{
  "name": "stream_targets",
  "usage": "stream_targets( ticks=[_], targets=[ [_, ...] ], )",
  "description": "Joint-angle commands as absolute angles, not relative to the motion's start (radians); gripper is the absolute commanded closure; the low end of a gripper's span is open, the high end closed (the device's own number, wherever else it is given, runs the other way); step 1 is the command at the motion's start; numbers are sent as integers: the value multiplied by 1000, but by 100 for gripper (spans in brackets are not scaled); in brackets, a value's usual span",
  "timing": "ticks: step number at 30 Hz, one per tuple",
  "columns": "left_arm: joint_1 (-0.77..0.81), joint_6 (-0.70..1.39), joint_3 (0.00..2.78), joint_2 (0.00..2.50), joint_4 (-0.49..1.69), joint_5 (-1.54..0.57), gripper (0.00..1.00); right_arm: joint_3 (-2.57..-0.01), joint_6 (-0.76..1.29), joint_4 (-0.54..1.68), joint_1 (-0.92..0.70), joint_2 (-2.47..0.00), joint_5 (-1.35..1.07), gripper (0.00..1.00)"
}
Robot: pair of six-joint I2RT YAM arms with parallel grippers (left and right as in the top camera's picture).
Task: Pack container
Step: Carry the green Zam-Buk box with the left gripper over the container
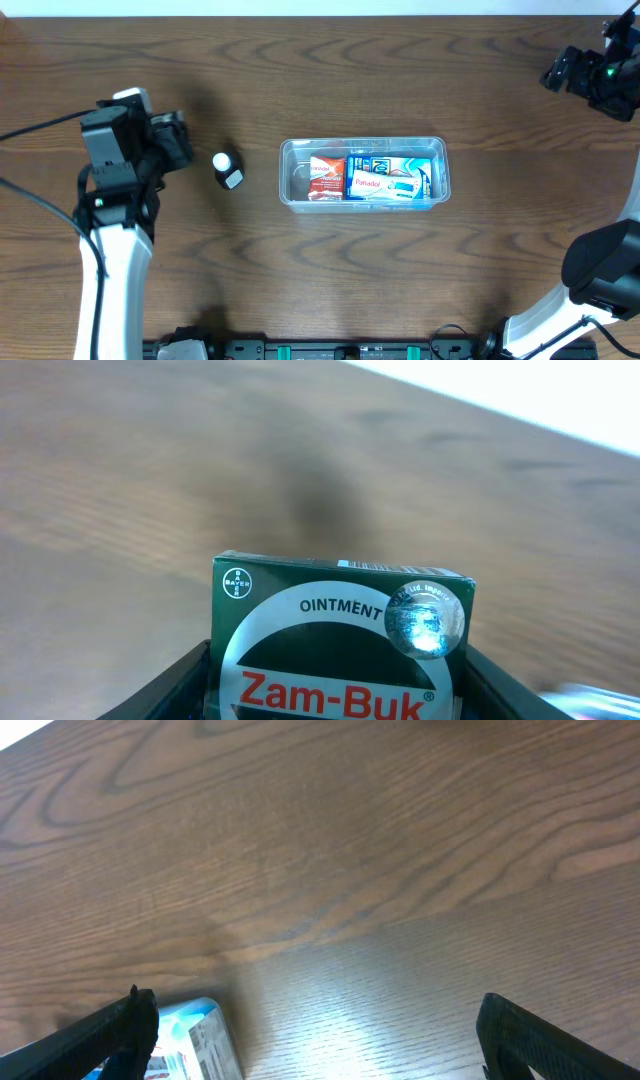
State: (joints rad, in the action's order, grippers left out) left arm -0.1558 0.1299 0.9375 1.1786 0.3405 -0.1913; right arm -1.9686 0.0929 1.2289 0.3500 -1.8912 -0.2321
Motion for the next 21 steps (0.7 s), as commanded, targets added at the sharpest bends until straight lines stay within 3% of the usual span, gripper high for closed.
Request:
stream_targets(
  ticks=[1, 11, 21],
  targets=[
    [-73, 231, 960, 1112, 343, -329, 46, -1982, 100, 1226, 355, -1867, -236, 1],
    [270, 258, 960, 1146, 310, -317, 51, -1982, 100, 1226, 355, -1867, -236, 1],
    [522, 295, 960, 1308, 165, -100, 51, -1982, 100, 1226, 355, -1867, -236, 1]
  ],
)
